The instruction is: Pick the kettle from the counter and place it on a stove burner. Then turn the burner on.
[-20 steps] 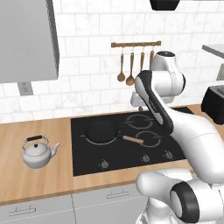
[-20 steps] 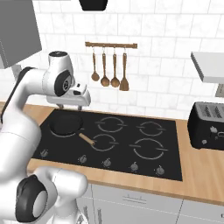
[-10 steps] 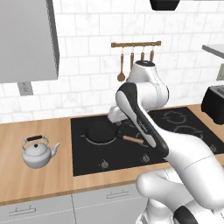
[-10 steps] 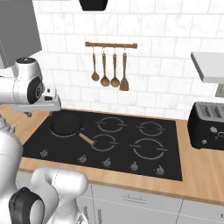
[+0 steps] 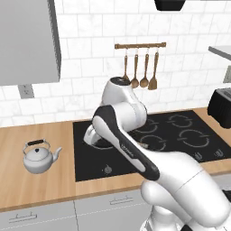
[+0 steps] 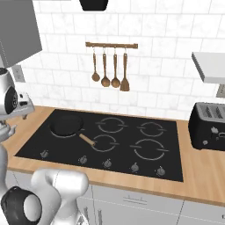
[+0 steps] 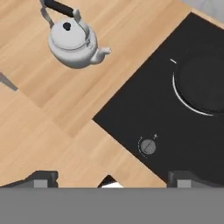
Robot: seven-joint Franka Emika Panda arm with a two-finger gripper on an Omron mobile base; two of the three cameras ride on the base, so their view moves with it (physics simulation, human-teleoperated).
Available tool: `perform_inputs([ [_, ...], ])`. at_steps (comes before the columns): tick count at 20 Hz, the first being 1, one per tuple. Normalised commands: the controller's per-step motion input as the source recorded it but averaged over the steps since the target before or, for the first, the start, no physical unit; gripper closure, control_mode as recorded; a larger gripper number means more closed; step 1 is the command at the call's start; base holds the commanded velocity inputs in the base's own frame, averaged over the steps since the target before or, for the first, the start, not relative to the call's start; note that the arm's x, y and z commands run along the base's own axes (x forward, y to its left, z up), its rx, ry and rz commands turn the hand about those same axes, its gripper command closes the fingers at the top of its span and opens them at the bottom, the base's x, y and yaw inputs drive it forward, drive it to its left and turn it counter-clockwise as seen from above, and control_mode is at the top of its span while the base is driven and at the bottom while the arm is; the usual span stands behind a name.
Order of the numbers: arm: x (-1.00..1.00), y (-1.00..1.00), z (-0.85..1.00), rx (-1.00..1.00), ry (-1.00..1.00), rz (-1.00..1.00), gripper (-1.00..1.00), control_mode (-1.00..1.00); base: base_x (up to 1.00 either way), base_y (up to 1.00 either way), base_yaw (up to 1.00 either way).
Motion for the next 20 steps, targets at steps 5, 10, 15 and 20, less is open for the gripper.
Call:
perform_inputs([
  [5, 0.05, 1.0, -0.27, 0.0, -0.03, 0.27, -1.0, -1.0, 0.0, 0.0, 0.0],
  [10, 0.44, 1.0, -0.2, 0.0, -0.03, 0.22, -1.0, -1.0, 0.0, 0.0, 0.0],
  [15, 0.76, 1.0, -0.15, 0.0, -0.05, 0.14, -1.0, -1.0, 0.0, 0.0, 0.0],
  [20, 0.77, 0.45, -0.03, -0.02, 0.01, 0.01, -1.0, -1.0, 0.0, 0.0, 0.0],
])
